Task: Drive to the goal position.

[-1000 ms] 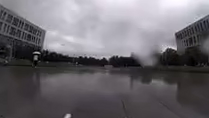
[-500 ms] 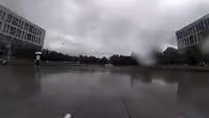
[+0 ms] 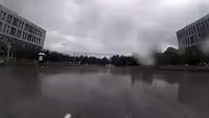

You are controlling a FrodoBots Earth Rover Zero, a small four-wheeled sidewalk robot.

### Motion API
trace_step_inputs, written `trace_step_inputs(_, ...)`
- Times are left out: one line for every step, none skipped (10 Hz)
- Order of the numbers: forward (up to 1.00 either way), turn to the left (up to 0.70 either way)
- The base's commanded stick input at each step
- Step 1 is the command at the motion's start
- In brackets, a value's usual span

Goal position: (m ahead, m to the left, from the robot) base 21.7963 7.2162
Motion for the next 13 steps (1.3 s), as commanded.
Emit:
trace_step_inputs(0.70,-0.03)
trace_step_inputs(0.70,-0.01)
trace_step_inputs(0.70,0.00)
trace_step_inputs(0.70,0.00)
trace_step_inputs(0.70,0.00)
trace_step_inputs(0.70,0.00)
trace_step_inputs(0.70,0.00)
trace_step_inputs(0.70,0.00)
trace_step_inputs(0.70,0.00)
trace_step_inputs(0.70,0.00)
trace_step_inputs(0.70,0.00)
trace_step_inputs(0.70,0.00)
trace_step_inputs(0.70,0.00)
